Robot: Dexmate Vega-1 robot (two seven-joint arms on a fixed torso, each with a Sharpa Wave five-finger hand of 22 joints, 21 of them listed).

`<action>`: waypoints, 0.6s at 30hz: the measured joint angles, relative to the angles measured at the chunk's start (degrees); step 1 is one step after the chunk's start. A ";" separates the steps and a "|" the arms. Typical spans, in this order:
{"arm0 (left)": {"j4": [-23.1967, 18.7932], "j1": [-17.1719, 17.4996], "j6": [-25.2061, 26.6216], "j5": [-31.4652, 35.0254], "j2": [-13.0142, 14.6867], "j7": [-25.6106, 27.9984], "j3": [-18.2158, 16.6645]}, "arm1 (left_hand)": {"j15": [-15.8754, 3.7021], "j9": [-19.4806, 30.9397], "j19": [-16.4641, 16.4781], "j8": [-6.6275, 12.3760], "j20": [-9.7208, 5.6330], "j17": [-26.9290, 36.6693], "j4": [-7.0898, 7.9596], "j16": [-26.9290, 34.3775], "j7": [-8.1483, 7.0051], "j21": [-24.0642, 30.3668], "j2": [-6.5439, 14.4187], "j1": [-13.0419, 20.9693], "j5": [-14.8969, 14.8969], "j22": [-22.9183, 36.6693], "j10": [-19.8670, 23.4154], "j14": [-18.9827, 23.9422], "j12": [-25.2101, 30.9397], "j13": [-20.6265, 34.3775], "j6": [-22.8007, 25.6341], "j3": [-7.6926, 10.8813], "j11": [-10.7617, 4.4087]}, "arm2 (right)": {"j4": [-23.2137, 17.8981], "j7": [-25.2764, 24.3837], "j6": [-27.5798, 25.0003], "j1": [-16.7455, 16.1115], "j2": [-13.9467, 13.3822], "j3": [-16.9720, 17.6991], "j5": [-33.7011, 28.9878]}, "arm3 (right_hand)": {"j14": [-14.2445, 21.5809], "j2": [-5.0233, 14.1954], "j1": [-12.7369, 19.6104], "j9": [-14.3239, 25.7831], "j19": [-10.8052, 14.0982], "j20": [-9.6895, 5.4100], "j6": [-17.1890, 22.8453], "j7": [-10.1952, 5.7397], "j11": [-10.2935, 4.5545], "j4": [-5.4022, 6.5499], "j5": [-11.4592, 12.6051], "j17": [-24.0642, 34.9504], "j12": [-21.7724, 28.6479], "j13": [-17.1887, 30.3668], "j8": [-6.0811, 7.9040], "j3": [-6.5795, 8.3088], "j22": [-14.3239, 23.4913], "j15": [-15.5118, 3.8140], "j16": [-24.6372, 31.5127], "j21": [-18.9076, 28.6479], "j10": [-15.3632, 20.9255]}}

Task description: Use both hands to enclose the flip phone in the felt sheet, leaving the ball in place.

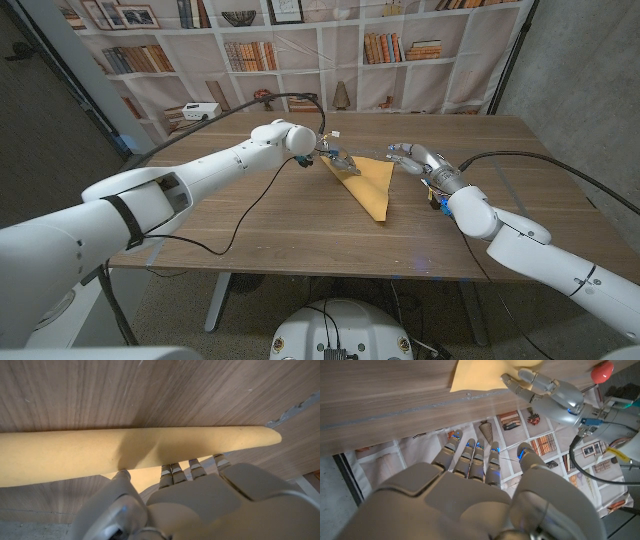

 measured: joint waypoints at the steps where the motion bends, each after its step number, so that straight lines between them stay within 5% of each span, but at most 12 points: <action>1: -0.22 0.15 0.00 0.00 0.13 0.00 -0.11 | 0.00 0.00 0.00 0.00 0.00 0.00 0.00 0.00 0.00 0.00 0.00 0.00 0.00 0.00 0.00 0.00 0.00 0.00 0.01 0.00 0.00 | 0.00 -0.19 0.40 0.00 0.00 0.00 0.23 | -0.53 -0.22 -0.22 0.00 -0.37 0.36 -0.48 -0.04 -0.09 0.07 0.00 0.00 0.00 0.00 0.00 -0.41 0.00 0.12 -0.01 -0.14 -0.56; 4: -1.27 0.80 0.09 -0.24 0.68 0.59 -0.61 | 0.00 0.14 0.00 0.03 0.00 0.00 0.00 0.00 0.00 0.00 -0.22 0.22 0.00 0.00 0.01 0.00 0.02 0.00 0.19 0.00 0.00 | 3.71 -2.39 6.52 -3.23 2.22 3.83 3.25 | -2.70 -1.12 -2.10 0.00 -2.06 1.63 -1.71 -0.57 -0.44 0.26 0.00 -0.27 0.00 0.00 0.00 -1.83 0.00 0.55 -0.22 -0.37 -2.63; 10: -3.93 2.58 0.55 -0.91 2.13 1.96 -2.15 | -0.62 0.30 0.00 0.63 0.00 0.01 -0.54 0.39 -0.08 0.00 -0.22 0.22 0.00 0.00 1.33 0.83 0.92 0.00 1.32 0.55 0.32 | 8.14 -3.47 17.02 -4.95 5.09 6.24 8.36 | -7.57 -2.44 -4.38 0.00 -6.57 5.67 -4.63 -1.75 -1.52 0.31 -0.25 -1.05 0.00 -0.37 0.00 -3.77 -0.28 1.20 -0.65 -1.35 -7.49; 13: -5.53 3.88 0.55 -2.30 3.02 1.96 -3.78 | -0.80 0.37 0.01 0.51 -0.01 -0.25 -1.29 0.86 0.22 0.86 0.40 0.85 0.00 0.00 1.84 1.88 0.96 0.01 1.21 1.29 0.85 | 8.14 -3.14 21.58 -4.95 5.09 6.24 10.57 | -8.46 -2.60 -4.53 0.01 -7.20 5.77 -5.22 -1.54 -1.72 0.22 -0.25 -1.06 0.00 -0.43 0.00 -4.16 -0.28 1.90 -0.65 -1.51 -8.06; 14: -5.85 4.20 1.04 -2.31 3.20 4.00 -4.13 | -0.92 0.42 0.36 0.38 -0.33 -0.25 -1.60 0.89 0.22 1.16 0.84 1.29 0.00 0.00 2.37 2.17 1.11 0.03 1.21 1.61 1.60 | 11.91 -2.75 23.78 -5.58 7.73 7.75 11.61 | -8.46 -2.67 -4.60 0.01 -7.44 5.96 -5.22 -1.53 -1.53 0.22 -0.25 -1.24 0.00 -0.43 0.00 -4.16 -0.28 1.90 -0.65 -1.51 -8.28; 17: -7.68 6.54 1.04 -2.31 4.33 4.00 -6.86 | -1.02 0.42 2.10 0.38 -0.40 -0.34 -2.32 0.89 0.44 1.85 2.29 2.74 0.00 0.00 4.00 3.10 1.89 0.39 0.95 3.07 3.38 | 11.91 -1.70 28.51 -5.58 7.73 7.75 13.80 | -8.46 -2.81 -4.74 0.01 -7.76 5.71 -5.27 -1.48 -1.52 0.22 -0.25 -1.33 0.00 -0.43 0.00 -4.16 -0.27 1.90 -0.65 -1.51 -8.47; 18: -7.93 6.96 1.29 -5.53 4.49 7.39 -7.35 | -1.12 0.41 2.52 0.29 -0.42 -0.47 -2.37 0.89 0.55 2.00 2.77 3.22 0.00 0.00 4.01 3.21 1.81 0.30 0.70 3.70 3.40 | 15.22 -1.22 30.30 -5.74 10.25 8.70 14.63 | -8.46 -2.65 -4.89 0.01 -7.76 5.71 -5.42 -1.33 -1.52 0.22 -0.25 -1.33 0.00 -0.43 0.00 -4.16 -0.28 1.90 -0.65 -1.51 -8.47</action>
